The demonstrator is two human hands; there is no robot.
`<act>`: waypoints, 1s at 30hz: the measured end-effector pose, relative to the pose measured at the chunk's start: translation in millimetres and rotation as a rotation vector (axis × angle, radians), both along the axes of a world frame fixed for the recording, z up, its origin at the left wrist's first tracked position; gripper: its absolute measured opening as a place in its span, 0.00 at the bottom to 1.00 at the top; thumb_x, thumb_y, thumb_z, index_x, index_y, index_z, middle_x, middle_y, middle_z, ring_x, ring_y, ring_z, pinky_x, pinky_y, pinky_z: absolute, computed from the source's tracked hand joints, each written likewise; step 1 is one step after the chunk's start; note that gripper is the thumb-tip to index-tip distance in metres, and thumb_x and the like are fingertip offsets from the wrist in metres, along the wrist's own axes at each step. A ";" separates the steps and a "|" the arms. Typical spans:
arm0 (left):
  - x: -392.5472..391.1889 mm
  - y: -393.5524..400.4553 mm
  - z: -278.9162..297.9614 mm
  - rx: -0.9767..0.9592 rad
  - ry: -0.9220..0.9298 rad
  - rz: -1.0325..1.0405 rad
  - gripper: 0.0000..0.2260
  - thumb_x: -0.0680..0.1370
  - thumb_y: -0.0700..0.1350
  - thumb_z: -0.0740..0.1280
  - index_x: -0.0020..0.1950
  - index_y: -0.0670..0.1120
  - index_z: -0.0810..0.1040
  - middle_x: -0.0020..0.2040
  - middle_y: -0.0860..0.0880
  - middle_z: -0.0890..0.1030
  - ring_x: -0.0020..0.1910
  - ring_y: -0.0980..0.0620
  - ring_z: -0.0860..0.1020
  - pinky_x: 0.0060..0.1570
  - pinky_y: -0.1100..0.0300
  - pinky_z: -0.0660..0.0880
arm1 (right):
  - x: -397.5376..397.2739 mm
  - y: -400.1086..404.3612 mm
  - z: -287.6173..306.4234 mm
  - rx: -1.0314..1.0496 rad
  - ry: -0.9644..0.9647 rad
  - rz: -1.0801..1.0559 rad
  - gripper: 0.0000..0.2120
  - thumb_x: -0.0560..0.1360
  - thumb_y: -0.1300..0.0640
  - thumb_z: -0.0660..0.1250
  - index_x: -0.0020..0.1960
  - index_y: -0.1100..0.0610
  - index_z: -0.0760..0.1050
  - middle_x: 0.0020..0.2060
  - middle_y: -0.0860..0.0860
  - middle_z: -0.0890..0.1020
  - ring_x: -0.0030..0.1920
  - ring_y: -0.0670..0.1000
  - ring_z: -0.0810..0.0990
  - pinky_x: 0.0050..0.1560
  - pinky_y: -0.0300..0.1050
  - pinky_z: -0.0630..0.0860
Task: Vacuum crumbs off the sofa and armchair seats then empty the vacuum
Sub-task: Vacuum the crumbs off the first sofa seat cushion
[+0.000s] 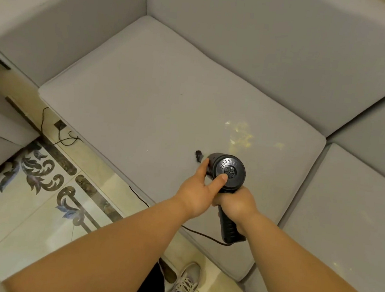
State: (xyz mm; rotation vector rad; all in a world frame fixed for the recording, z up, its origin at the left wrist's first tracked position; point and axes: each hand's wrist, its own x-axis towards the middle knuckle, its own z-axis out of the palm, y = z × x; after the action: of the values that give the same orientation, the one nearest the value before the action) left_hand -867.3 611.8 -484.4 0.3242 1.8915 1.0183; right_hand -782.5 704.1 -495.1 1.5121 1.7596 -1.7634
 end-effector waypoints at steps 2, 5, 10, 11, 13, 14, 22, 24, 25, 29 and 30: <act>3.4 0.3 1.3 -0.008 -0.010 -0.012 0.34 0.77 0.61 0.61 0.78 0.55 0.50 0.73 0.50 0.67 0.71 0.49 0.66 0.59 0.64 0.61 | 5.3 0.1 0.3 -0.024 -0.001 -0.003 0.14 0.61 0.65 0.70 0.47 0.60 0.78 0.36 0.57 0.80 0.38 0.58 0.77 0.41 0.51 0.76; 12.6 -2.2 3.3 -0.023 -0.016 -0.037 0.34 0.76 0.61 0.61 0.78 0.56 0.50 0.73 0.50 0.67 0.71 0.48 0.66 0.59 0.64 0.61 | 17.7 -4.6 1.4 -0.045 -0.004 -0.019 0.12 0.63 0.67 0.70 0.46 0.60 0.78 0.36 0.58 0.79 0.38 0.58 0.77 0.42 0.52 0.75; 35.4 -13.4 1.4 -0.029 -0.037 -0.063 0.36 0.76 0.63 0.61 0.78 0.56 0.47 0.74 0.50 0.66 0.71 0.49 0.65 0.58 0.64 0.61 | 41.3 -14.6 1.4 -0.074 -0.025 -0.038 0.11 0.64 0.68 0.70 0.46 0.61 0.79 0.36 0.58 0.79 0.39 0.58 0.76 0.43 0.52 0.75; 38.8 -15.7 1.5 -0.027 -0.039 -0.067 0.36 0.76 0.63 0.61 0.78 0.56 0.47 0.74 0.50 0.66 0.71 0.49 0.65 0.58 0.64 0.61 | 44.8 -16.9 1.5 -0.075 -0.025 -0.039 0.11 0.64 0.67 0.70 0.46 0.61 0.79 0.36 0.58 0.79 0.38 0.58 0.76 0.43 0.52 0.75; 42.6 -19.8 1.4 -0.022 -0.039 -0.074 0.36 0.76 0.63 0.61 0.78 0.56 0.47 0.74 0.51 0.66 0.71 0.50 0.65 0.58 0.64 0.61 | 49.7 -21.5 1.9 -0.073 -0.026 -0.050 0.11 0.64 0.67 0.70 0.46 0.61 0.79 0.35 0.58 0.79 0.38 0.58 0.76 0.43 0.52 0.75; 44.0 -22.1 1.2 -0.017 -0.038 -0.077 0.36 0.76 0.63 0.61 0.78 0.56 0.48 0.73 0.51 0.66 0.71 0.50 0.66 0.58 0.64 0.61 | 51.9 -24.3 1.2 -0.071 -0.027 -0.056 0.11 0.64 0.67 0.70 0.46 0.61 0.79 0.35 0.58 0.79 0.38 0.58 0.76 0.42 0.52 0.75; 62.2 -52.2 -1.5 0.014 -0.045 -0.114 0.35 0.76 0.62 0.63 0.78 0.57 0.48 0.74 0.50 0.66 0.71 0.51 0.66 0.58 0.65 0.61 | 75.6 -59.4 -3.2 0.002 0.000 -0.097 0.10 0.64 0.66 0.71 0.44 0.58 0.78 0.34 0.56 0.80 0.37 0.58 0.78 0.41 0.50 0.76; 64.9 -58.4 0.0 0.026 -0.047 -0.113 0.35 0.76 0.62 0.63 0.77 0.57 0.49 0.74 0.50 0.66 0.71 0.51 0.66 0.58 0.65 0.61 | 80.8 -68.1 -2.3 0.037 0.021 -0.110 0.10 0.65 0.66 0.71 0.45 0.57 0.78 0.34 0.56 0.80 0.37 0.58 0.78 0.41 0.50 0.76; 65.9 -61.4 1.3 0.030 -0.046 -0.118 0.35 0.76 0.62 0.63 0.77 0.57 0.49 0.74 0.50 0.66 0.71 0.51 0.65 0.58 0.65 0.61 | 83.1 -72.7 -1.2 0.046 0.027 -0.119 0.11 0.65 0.66 0.71 0.46 0.57 0.78 0.34 0.56 0.80 0.37 0.59 0.78 0.41 0.51 0.76; 70.9 -77.0 5.2 0.031 -0.043 -0.145 0.36 0.76 0.62 0.63 0.78 0.57 0.49 0.74 0.50 0.66 0.71 0.51 0.65 0.59 0.65 0.61 | 90.6 -90.8 4.1 0.047 0.042 -0.136 0.12 0.65 0.66 0.71 0.48 0.57 0.78 0.36 0.57 0.81 0.38 0.59 0.78 0.42 0.52 0.76; 71.7 -79.1 4.3 0.027 -0.039 -0.145 0.36 0.75 0.62 0.63 0.78 0.57 0.48 0.74 0.50 0.66 0.71 0.51 0.65 0.59 0.65 0.61 | 91.1 -92.4 3.6 0.044 0.037 -0.127 0.12 0.65 0.66 0.72 0.48 0.57 0.78 0.36 0.57 0.81 0.38 0.59 0.79 0.41 0.50 0.76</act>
State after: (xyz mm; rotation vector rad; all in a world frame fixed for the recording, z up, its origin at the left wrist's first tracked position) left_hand -795.6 532.7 -480.1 0.4476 1.7926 0.9469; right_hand -691.4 611.7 -491.5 1.6529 1.7673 -1.8336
